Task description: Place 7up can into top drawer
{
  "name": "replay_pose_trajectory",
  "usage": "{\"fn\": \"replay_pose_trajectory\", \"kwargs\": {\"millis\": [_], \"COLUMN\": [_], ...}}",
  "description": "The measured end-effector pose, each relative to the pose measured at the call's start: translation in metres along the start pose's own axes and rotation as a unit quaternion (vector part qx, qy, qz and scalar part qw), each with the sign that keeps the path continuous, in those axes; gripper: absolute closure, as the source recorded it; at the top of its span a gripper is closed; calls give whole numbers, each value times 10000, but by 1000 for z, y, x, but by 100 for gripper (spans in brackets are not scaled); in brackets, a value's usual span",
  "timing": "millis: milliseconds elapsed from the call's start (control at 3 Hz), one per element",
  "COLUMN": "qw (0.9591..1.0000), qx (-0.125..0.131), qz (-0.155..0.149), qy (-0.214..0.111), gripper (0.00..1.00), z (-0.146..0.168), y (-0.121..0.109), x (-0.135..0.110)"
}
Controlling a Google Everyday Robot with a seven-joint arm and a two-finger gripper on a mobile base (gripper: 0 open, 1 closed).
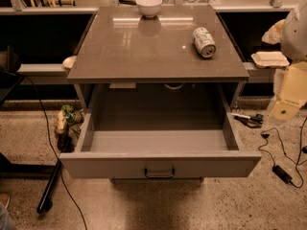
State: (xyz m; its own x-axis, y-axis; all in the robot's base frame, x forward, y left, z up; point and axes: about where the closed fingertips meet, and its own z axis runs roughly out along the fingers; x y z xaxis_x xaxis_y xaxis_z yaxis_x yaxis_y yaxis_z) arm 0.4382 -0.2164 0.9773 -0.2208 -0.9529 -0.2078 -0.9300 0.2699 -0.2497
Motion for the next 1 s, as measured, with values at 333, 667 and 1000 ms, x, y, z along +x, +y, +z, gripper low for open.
{"fn": "replay_pose_trajectory", "kwargs": {"millis": [333, 667, 1000], "qw": [10000, 9986, 9919], "qx": [0, 74, 248], "qz": [0, 503, 1177], "qy": [0, -136, -397], "gripper": [0, 0, 0], "z": [0, 22, 48], "y": [0, -33, -84], "x": [0, 4, 5]}}
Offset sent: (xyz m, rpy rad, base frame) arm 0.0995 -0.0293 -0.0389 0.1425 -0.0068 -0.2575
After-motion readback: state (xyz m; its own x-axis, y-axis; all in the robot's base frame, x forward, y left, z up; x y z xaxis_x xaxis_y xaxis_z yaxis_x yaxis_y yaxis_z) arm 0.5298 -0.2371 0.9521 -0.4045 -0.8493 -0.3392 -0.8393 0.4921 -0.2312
